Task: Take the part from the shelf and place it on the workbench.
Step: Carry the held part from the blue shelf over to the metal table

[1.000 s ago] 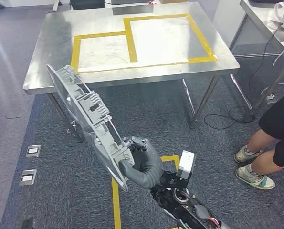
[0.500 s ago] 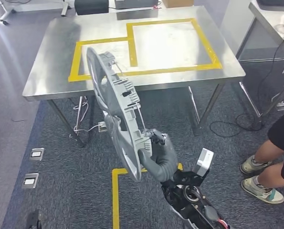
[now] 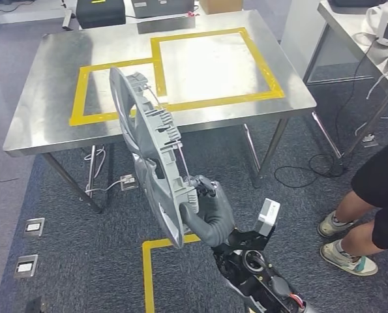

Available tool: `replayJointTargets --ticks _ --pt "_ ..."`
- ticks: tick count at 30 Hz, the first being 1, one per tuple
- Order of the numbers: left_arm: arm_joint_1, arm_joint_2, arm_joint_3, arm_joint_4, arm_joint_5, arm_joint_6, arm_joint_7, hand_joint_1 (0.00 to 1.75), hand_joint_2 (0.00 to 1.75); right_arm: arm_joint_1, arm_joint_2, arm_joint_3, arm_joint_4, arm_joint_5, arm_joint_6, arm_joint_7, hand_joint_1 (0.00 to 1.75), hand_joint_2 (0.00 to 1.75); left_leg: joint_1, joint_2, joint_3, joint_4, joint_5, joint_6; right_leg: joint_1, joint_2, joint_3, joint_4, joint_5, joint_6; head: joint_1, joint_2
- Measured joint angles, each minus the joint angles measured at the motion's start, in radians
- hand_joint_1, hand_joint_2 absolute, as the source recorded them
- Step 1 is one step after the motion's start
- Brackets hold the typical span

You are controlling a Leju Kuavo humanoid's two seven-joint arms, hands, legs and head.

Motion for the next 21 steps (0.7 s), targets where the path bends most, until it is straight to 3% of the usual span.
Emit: replayJointTargets --ticks 2,4,5,6,7,9,10,11,12,13,14,16,19,21 --pt "0.000 -0.001 0.000 0.000 -0.001 0.000 0.000 0.00 1.75 -0.001 0.000 -0.001 0.000 0.000 0.000 0.000 1.75 1.75 0.010 0.001 0.024 -0.012 0.001 -0.004 -0.006 0.000 -0.036 0.075 -0.041 0.018 0.005 0.000" --pt "-0.002 -0.002 -0.001 0.000 -0.002 -0.001 0.000 0.00 1.75 0.000 0.000 -0.001 0.000 0.000 0.000 0.000 1.75 1.75 0.017 0.000 0.033 -0.014 -0.007 -0.009 -0.023 -0.001 -0.111 0.206 -0.093 0.038 0.014 0.000" --pt "-0.001 -0.003 -0.001 0.000 -0.003 -0.001 0.000 0.00 1.75 0.002 -0.001 -0.001 0.000 0.000 0.000 0.000 1.75 1.75 0.022 -0.001 0.038 -0.014 -0.013 -0.014 -0.032 -0.001 -0.144 0.251 -0.104 0.047 0.016 0.000" --pt "0.000 -0.004 -0.002 0.000 -0.003 -0.001 0.000 0.00 1.75 0.005 -0.001 -0.001 0.000 0.000 0.000 0.000 1.75 1.75 0.028 -0.002 0.046 -0.014 -0.020 -0.020 -0.042 -0.002 -0.163 0.263 -0.095 0.058 0.019 0.000" --pt "0.001 -0.005 -0.002 0.000 -0.003 0.000 0.000 0.00 1.75 0.006 -0.002 -0.001 0.000 0.000 0.000 0.000 1.75 1.75 0.035 -0.003 0.056 -0.013 -0.027 -0.028 -0.052 -0.002 -0.163 0.235 -0.063 0.068 0.022 0.000" --pt "0.002 -0.005 -0.003 0.000 -0.003 0.000 0.000 0.00 1.75 0.007 -0.004 -0.001 0.001 0.000 -0.001 0.000 1.75 1.75 0.048 -0.005 0.078 -0.013 -0.044 -0.046 -0.071 -0.002 -0.124 0.107 0.029 0.090 0.032 0.000" --pt "0.001 -0.004 -0.004 0.001 -0.003 0.000 0.000 0.00 1.75 0.006 -0.005 -0.001 0.001 0.000 0.000 0.001 1.75 1.75 0.052 -0.005 0.085 -0.010 -0.052 -0.055 -0.074 -0.003 -0.108 0.047 0.049 0.096 0.039 0.000" --pt "0.000 -0.002 -0.004 0.001 -0.003 0.000 0.000 0.00 1.75 0.006 -0.005 -0.001 0.001 0.000 0.000 0.000 1.75 1.75 0.053 -0.006 0.089 -0.008 -0.058 -0.065 -0.074 -0.004 -0.095 0.013 0.060 0.092 0.045 0.000" --pt "-0.001 -0.002 -0.005 0.001 -0.003 0.000 0.000 0.00 1.75 0.007 -0.006 -0.001 0.001 0.000 0.000 0.000 1.75 1.75 0.053 -0.006 0.092 -0.005 -0.064 -0.074 -0.070 -0.005 -0.091 0.002 0.053 0.082 0.046 0.000" --pt "-0.002 -0.002 -0.006 0.001 -0.003 0.000 0.000 0.00 1.75 0.007 -0.006 -0.001 0.001 0.000 0.000 0.001 1.75 1.75 0.053 -0.006 0.094 -0.002 -0.067 -0.082 -0.066 -0.006 -0.087 -0.001 0.047 0.065 0.045 0.000" --pt "-0.003 -0.003 -0.006 0.001 -0.002 0.000 0.000 0.00 1.75 0.008 -0.005 -0.001 0.000 0.000 0.000 0.002 1.75 1.75 0.054 -0.006 0.096 0.003 -0.069 -0.088 -0.064 -0.006 -0.079 0.001 0.051 0.049 0.040 0.000" --pt "-0.004 -0.005 -0.006 0.001 -0.001 0.001 0.001 0.00 1.75 0.006 -0.005 -0.001 0.000 0.000 0.000 0.003 1.75 1.75 0.057 -0.005 0.073 0.056 -0.075 -0.091 -0.062 -0.004 -0.066 -0.003 0.048 0.031 0.028 0.000" --pt "-0.009 -0.007 -0.006 0.001 0.005 0.003 0.001 0.00 1.75 0.001 -0.005 -0.001 0.000 -0.001 0.001 0.004 1.75 1.75 0.049 -0.004 -0.061 0.255 -0.131 -0.086 -0.053 -0.003 -0.052 -0.007 0.036 0.016 0.002 0.000" --pt "-0.005 -0.007 -0.006 0.001 0.009 0.005 0.001 0.00 1.75 0.002 -0.005 -0.001 0.000 -0.004 0.003 0.004 1.75 1.75 0.038 -0.004 -0.132 0.325 -0.150 -0.075 -0.044 -0.002 -0.037 -0.008 0.023 0.007 -0.009 0.000"
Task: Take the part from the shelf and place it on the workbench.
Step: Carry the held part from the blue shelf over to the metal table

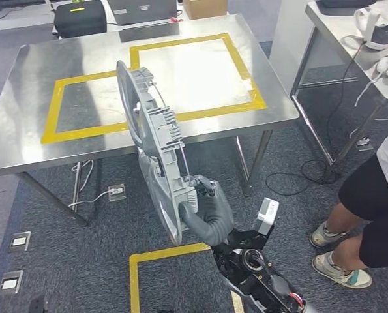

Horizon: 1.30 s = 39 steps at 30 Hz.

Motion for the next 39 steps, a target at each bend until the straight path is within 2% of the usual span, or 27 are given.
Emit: replayJointTargets --ticks 1,2,3,4,5,6,7,9,10,11,13,14,15,16,17,19,20,21,23,29,32,37,39 --pt "0.002 0.000 0.000 0.000 0.002 0.001 0.000 0.00 1.75 0.000 0.000 0.000 0.000 -0.001 0.001 0.000 1.75 1.75 -0.007 0.000 -0.010 -0.018 0.019 0.009 0.004 0.001 0.010 0.000 -0.008 -0.003 -0.004 0.000" --pt "0.004 0.000 0.000 0.000 0.004 0.002 0.000 0.00 1.75 0.001 0.000 0.000 0.000 -0.002 0.002 0.000 1.75 1.75 -0.015 0.000 -0.004 -0.071 0.058 0.021 0.008 0.003 0.021 0.000 -0.015 -0.004 -0.008 0.000" --pt "0.004 0.001 0.000 0.000 0.004 0.003 0.000 0.00 1.75 0.000 0.000 0.000 0.000 -0.003 0.003 0.000 1.75 1.75 -0.025 0.000 0.013 -0.144 0.113 0.035 0.010 0.004 0.030 -0.001 -0.022 -0.005 -0.011 0.000" --pt "0.004 0.003 0.000 0.000 0.005 0.004 0.000 0.00 1.75 0.000 0.000 0.000 0.001 -0.003 0.004 0.000 1.75 1.75 -0.035 0.000 0.029 -0.211 0.154 0.046 0.014 0.005 0.038 -0.001 -0.029 -0.005 -0.013 0.000" --pt "0.003 0.005 0.000 0.000 0.006 0.005 0.000 0.00 1.75 -0.001 0.000 0.000 0.001 -0.003 0.005 -0.001 1.75 1.75 -0.042 0.000 0.041 -0.259 0.182 0.054 0.016 0.006 0.041 -0.001 -0.035 -0.003 -0.014 0.000" --pt "0.002 0.006 0.000 0.000 0.008 0.005 0.000 0.00 1.75 -0.001 0.000 0.001 0.001 -0.003 0.006 -0.001 1.75 1.75 -0.047 0.000 0.047 -0.285 0.195 0.056 0.018 0.006 0.041 -0.001 -0.041 0.000 -0.014 0.000" --pt "0.002 0.007 0.000 0.000 0.010 0.005 0.000 0.00 1.75 -0.002 0.000 0.002 0.001 -0.003 0.006 -0.001 1.75 1.75 -0.049 -0.001 0.049 -0.290 0.190 0.055 0.020 0.007 0.041 -0.003 -0.047 0.004 -0.014 0.000" --pt "0.004 0.006 0.000 0.000 0.014 0.005 0.001 0.00 1.75 -0.002 0.000 0.003 0.000 -0.003 0.006 0.000 1.75 1.75 -0.042 -0.001 0.061 -0.300 0.191 0.054 0.023 0.007 0.043 -0.005 -0.060 0.012 -0.014 0.000" --pt "0.004 0.006 0.000 0.000 0.015 0.005 0.001 0.00 1.75 -0.003 0.000 0.004 0.000 -0.004 0.006 0.000 1.75 1.75 -0.037 0.000 0.069 -0.307 0.189 0.056 0.024 0.005 0.038 0.013 -0.076 0.018 -0.010 0.000" --pt "0.004 0.005 0.000 0.000 0.016 0.005 0.001 0.00 1.75 -0.004 0.000 0.004 0.000 -0.004 0.006 0.000 1.75 1.75 -0.033 0.000 0.077 -0.312 0.187 0.058 0.023 0.004 0.025 0.049 -0.099 0.023 -0.006 0.000" --pt "0.003 0.004 0.000 0.000 0.018 0.005 0.001 0.00 1.75 -0.005 0.000 0.004 0.000 -0.004 0.008 0.000 1.75 1.75 -0.032 0.000 0.088 -0.315 0.179 0.063 0.017 0.002 -0.044 0.186 -0.162 0.034 0.006 0.000" --pt "0.003 0.003 0.000 0.000 0.019 0.005 0.001 0.00 1.75 -0.005 0.000 0.005 0.000 -0.004 0.011 0.000 1.75 1.75 -0.031 0.000 0.093 -0.315 0.174 0.064 0.013 0.001 -0.084 0.253 -0.183 0.037 0.010 0.000" --pt "0.003 0.002 0.000 0.000 0.020 0.006 0.002 0.00 1.75 -0.004 0.000 0.005 0.001 -0.004 0.015 0.000 1.75 1.75 -0.031 0.000 0.099 -0.315 0.169 0.063 0.010 0.001 -0.114 0.297 -0.187 0.041 0.013 0.000" --pt "0.003 0.000 0.000 0.000 0.021 0.006 0.002 0.00 1.75 -0.004 0.000 0.006 0.001 -0.004 0.019 0.000 1.75 1.75 -0.029 -0.001 0.106 -0.314 0.165 0.062 0.008 0.001 -0.124 0.298 -0.166 0.044 0.017 0.000" --pt "0.003 -0.001 0.000 0.000 0.022 0.006 0.002 0.00 1.75 -0.004 0.000 0.006 0.002 -0.004 0.023 0.000 1.75 1.75 -0.028 -0.002 0.114 -0.314 0.159 0.060 0.005 0.000 -0.113 0.254 -0.125 0.046 0.021 0.000" --pt "0.003 -0.003 0.000 0.000 0.023 0.007 0.002 0.00 1.75 -0.005 0.000 0.007 0.002 -0.002 0.031 0.000 1.75 1.75 -0.027 -0.003 0.131 -0.313 0.148 0.052 0.002 -0.001 -0.058 0.105 -0.030 0.047 0.030 0.000" --pt "0.003 -0.003 0.000 0.000 0.023 0.007 0.002 0.00 1.75 -0.007 0.001 0.008 0.002 0.000 0.034 0.000 1.75 1.75 -0.028 -0.004 0.136 -0.311 0.144 0.047 0.001 -0.001 -0.032 0.046 -0.003 0.045 0.033 0.000" --pt "0.002 -0.003 0.000 0.000 0.023 0.008 0.002 0.00 1.75 -0.009 0.001 0.009 0.003 0.001 0.036 0.000 1.75 1.75 -0.030 -0.004 0.136 -0.308 0.140 0.045 0.001 0.000 -0.017 0.010 0.010 0.041 0.034 0.000" --pt "0.002 -0.002 0.000 0.000 0.023 0.008 0.002 0.00 1.75 -0.011 0.002 0.010 0.003 0.003 0.037 0.000 1.75 1.75 -0.032 -0.005 0.132 -0.306 0.139 0.046 0.003 0.002 -0.009 -0.007 0.011 0.035 0.030 0.000" --pt "0.002 0.000 0.000 0.000 0.020 0.010 -0.001 0.00 1.75 -0.014 0.003 0.013 0.004 0.016 0.033 0.002 1.75 1.75 -0.032 -0.005 0.136 -0.314 0.141 0.047 0.005 0.003 -0.010 -0.008 0.010 0.030 0.014 0.000" --pt "0.002 0.000 0.000 0.000 0.019 0.010 -0.004 0.00 1.75 -0.015 0.003 0.013 0.005 0.029 0.026 0.002 1.75 1.75 -0.032 -0.005 0.135 -0.313 0.140 0.048 0.004 0.003 -0.010 -0.008 0.010 0.030 0.004 0.000" --pt "0.002 0.002 0.000 0.000 0.021 0.010 -0.004 0.00 1.75 -0.015 0.005 0.015 0.005 0.038 0.027 0.002 1.75 1.75 -0.034 -0.005 0.134 -0.316 0.137 0.050 0.003 0.001 -0.007 -0.013 0.009 0.033 -0.002 0.000" --pt "0.002 0.002 0.000 0.000 0.022 0.011 -0.004 0.00 1.75 -0.016 0.007 0.015 0.005 0.038 0.032 0.002 1.75 1.75 -0.025 -0.006 0.145 -0.333 0.143 0.051 0.006 -0.001 -0.010 -0.006 -0.002 0.036 -0.003 0.000"
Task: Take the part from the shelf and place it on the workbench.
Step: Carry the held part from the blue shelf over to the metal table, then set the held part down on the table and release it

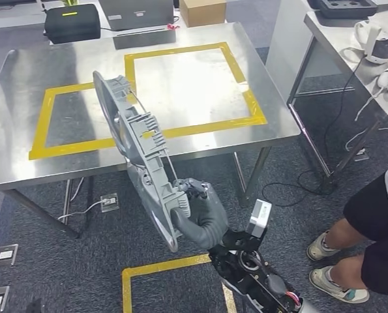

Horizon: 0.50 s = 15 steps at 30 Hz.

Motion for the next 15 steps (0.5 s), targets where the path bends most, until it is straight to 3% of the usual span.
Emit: replayJointTargets --ticks 2,4,5,6,7,9,10,12,15 --pt "-0.001 -0.001 0.000 0.000 0.001 0.002 0.000 0.00 1.75 -0.003 0.002 0.001 0.001 0.000 0.006 -0.001 1.75 1.75 0.009 -0.001 0.012 -0.015 0.005 0.002 0.000 -0.001 -0.034 0.080 -0.046 0.008 0.008 0.000" --pt "0.000 -0.002 0.000 0.000 0.003 0.004 0.000 0.00 1.75 -0.005 0.002 0.002 0.004 -0.002 0.013 -0.003 1.75 1.75 0.010 -0.002 0.016 -0.016 0.004 0.004 -0.006 -0.001 -0.098 0.219 -0.106 0.017 0.019 0.000" --pt "0.000 -0.002 0.000 0.000 0.003 0.004 0.000 0.00 1.75 -0.005 0.002 0.003 0.006 -0.005 0.015 -0.004 1.75 1.75 0.011 -0.002 0.017 -0.016 0.003 0.003 -0.009 -0.002 -0.123 0.268 -0.117 0.022 0.024 0.000" --pt "0.001 -0.003 0.000 0.000 0.004 0.004 0.000 0.00 1.75 -0.004 0.002 0.004 0.008 -0.007 0.018 -0.005 1.75 1.75 0.012 -0.004 0.018 -0.015 0.001 0.001 -0.011 -0.002 -0.133 0.279 -0.108 0.025 0.028 0.000" --pt "0.001 -0.003 0.000 0.000 0.004 0.004 0.000 0.00 1.75 -0.004 0.002 0.005 0.010 -0.010 0.019 -0.006 1.75 1.75 0.014 -0.007 0.022 -0.014 -0.002 -0.002 -0.014 -0.002 -0.122 0.249 -0.080 0.028 0.031 0.000" --pt "0.002 -0.004 0.000 0.000 0.004 0.004 0.000 0.00 1.75 -0.004 0.002 0.005 0.013 -0.013 0.021 -0.008 1.75 1.75 0.018 -0.012 0.030 -0.010 -0.011 -0.012 -0.018 0.000 -0.061 0.111 -0.004 0.032 0.039 0.000" --pt "0.001 -0.004 0.000 0.000 0.004 0.004 0.000 0.00 1.75 -0.005 0.002 0.005 0.014 -0.014 0.022 -0.009 1.75 1.75 0.018 -0.013 0.031 -0.005 -0.016 -0.018 -0.019 0.002 -0.031 0.048 0.019 0.030 0.043 0.000" --pt "0.000 -0.004 0.000 0.000 0.004 0.004 0.000 0.00 1.75 -0.006 0.002 0.006 0.015 -0.016 0.024 -0.011 1.75 1.75 0.016 -0.016 0.025 0.005 -0.020 -0.027 -0.016 0.006 -0.004 -0.004 0.023 0.020 0.044 0.000" --pt "0.001 -0.002 0.000 0.000 0.006 0.004 0.001 0.00 1.75 -0.006 0.002 0.006 0.017 -0.016 0.024 -0.012 1.75 1.75 0.015 -0.016 0.019 0.012 -0.019 -0.022 -0.014 0.008 -0.002 -0.010 0.023 0.011 0.033 0.000"
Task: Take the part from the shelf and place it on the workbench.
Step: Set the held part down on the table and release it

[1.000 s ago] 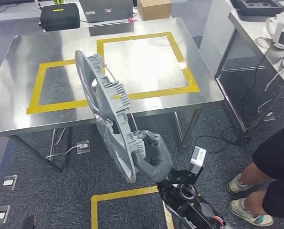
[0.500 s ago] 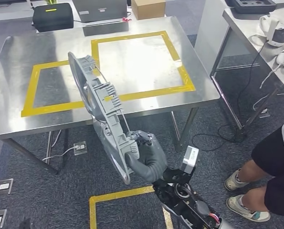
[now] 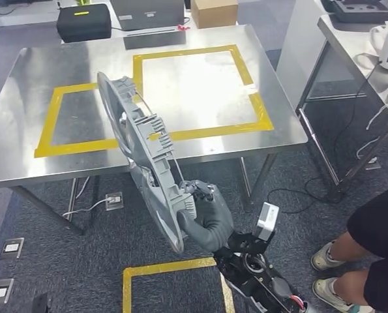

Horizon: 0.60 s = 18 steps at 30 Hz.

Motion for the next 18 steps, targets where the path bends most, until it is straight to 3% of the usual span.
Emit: replayJointTargets --ticks 6,11,14,16,18 --pt "0.000 0.000 0.000 0.000 0.002 0.000 0.000 0.00 1.75 0.000 0.000 0.000 0.003 0.000 0.000 -0.001 1.75 1.75 0.002 0.000 0.006 -0.014 0.003 -0.003 0.004 0.000 0.001 0.000 -0.004 -0.010 -0.023 0.000" --pt "0.000 0.000 0.000 0.000 0.001 -0.006 0.000 0.00 1.75 0.000 0.000 0.000 0.004 0.000 0.000 -0.001 1.75 1.75 0.004 0.000 0.006 -0.016 0.003 -0.016 0.006 -0.001 0.001 0.000 -0.004 -0.014 -0.027 0.000" --pt "0.000 0.002 0.000 0.000 -0.001 -0.010 0.002 0.00 1.75 0.000 0.001 -0.001 0.004 0.000 0.000 -0.001 1.75 1.75 0.002 0.001 0.008 -0.021 0.004 -0.004 0.002 -0.002 0.007 -0.012 0.000 -0.006 -0.031 0.000" --pt "0.000 0.002 0.000 0.000 -0.004 -0.010 0.003 0.00 1.75 -0.001 0.003 -0.002 0.004 0.000 0.000 -0.002 1.75 1.75 0.007 0.005 0.027 -0.051 0.015 0.005 0.002 -0.005 0.004 -0.004 -0.008 0.002 -0.032 0.000" --pt "0.000 0.001 0.000 0.000 -0.007 -0.011 0.003 0.00 1.75 -0.003 0.003 -0.002 0.004 0.000 0.000 -0.002 1.75 1.75 0.014 0.010 0.044 -0.073 0.023 0.007 0.000 -0.008 -0.036 0.085 -0.055 0.010 -0.023 0.000"
